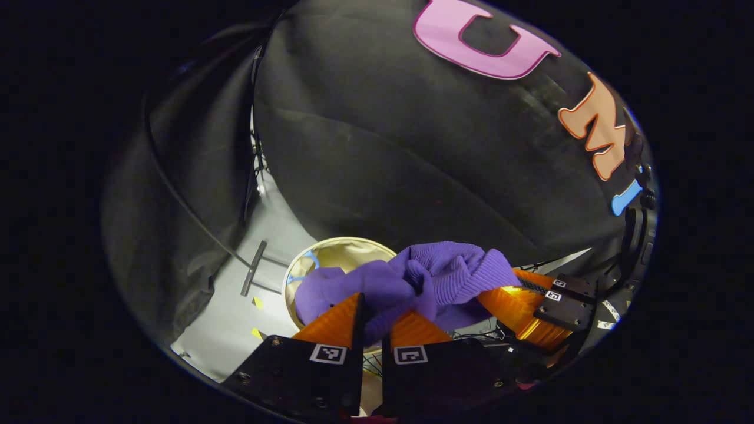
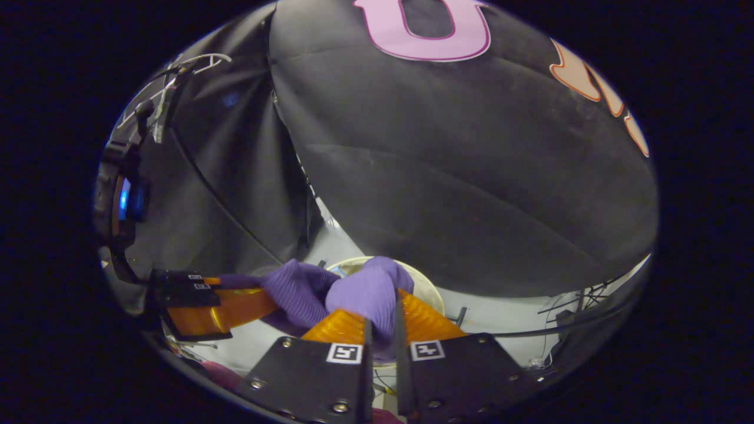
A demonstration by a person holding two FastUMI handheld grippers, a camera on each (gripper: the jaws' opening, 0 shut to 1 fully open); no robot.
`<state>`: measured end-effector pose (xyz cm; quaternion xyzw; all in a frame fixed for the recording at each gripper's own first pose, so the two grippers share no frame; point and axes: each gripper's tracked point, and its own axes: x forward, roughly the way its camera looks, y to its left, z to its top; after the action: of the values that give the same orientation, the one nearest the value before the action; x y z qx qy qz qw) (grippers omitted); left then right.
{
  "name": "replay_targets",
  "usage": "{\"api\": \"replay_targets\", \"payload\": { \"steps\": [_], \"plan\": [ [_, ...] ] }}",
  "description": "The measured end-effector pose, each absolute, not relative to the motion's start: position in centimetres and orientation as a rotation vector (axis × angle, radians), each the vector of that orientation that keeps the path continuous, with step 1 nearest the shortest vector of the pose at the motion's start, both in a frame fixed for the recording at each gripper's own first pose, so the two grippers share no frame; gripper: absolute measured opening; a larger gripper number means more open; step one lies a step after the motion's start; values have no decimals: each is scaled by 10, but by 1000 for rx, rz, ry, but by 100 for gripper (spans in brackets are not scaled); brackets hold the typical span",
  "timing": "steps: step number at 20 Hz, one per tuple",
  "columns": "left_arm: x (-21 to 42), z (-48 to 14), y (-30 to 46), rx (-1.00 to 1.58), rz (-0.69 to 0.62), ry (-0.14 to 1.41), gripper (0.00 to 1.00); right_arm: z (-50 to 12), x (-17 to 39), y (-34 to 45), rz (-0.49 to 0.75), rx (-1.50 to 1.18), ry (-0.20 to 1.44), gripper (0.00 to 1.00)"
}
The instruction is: Grasp the clothes on the hanger with both hands and then place them into the laundry hamper below.
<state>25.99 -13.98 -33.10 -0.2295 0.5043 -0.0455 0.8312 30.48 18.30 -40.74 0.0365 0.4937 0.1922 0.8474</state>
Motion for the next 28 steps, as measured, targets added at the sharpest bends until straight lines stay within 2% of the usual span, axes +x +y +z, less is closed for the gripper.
{"api": "replay_targets", "payload": {
  "steps": [1,3,4,18,24,25,26,27,28],
  "plan": [
    [264,-327,-142,-503,-99,1058,15,-408,302,184,409,83,1047,18],
    [266,-329,-140,-486,-98,1050,23,-405,304,187,411,99,1037,18],
    [265,-329,-141,-482,-101,1050,31,-404,304,186,411,96,1033,18],
    [269,-329,-136,-419,-108,1026,31,-392,312,183,380,124,995,18],
    [309,-280,-94,-329,-118,731,31,-336,343,163,292,184,803,21],
    [312,-263,-92,-314,-129,672,23,-322,349,157,273,194,762,21],
    [316,-243,-92,-299,-139,614,31,-306,352,151,251,203,719,21],
    [316,-221,-95,-283,-155,556,31,-290,356,147,232,214,678,22],
    [315,-202,-95,-259,-175,499,36,-275,356,141,207,222,639,24]
  ]
}}
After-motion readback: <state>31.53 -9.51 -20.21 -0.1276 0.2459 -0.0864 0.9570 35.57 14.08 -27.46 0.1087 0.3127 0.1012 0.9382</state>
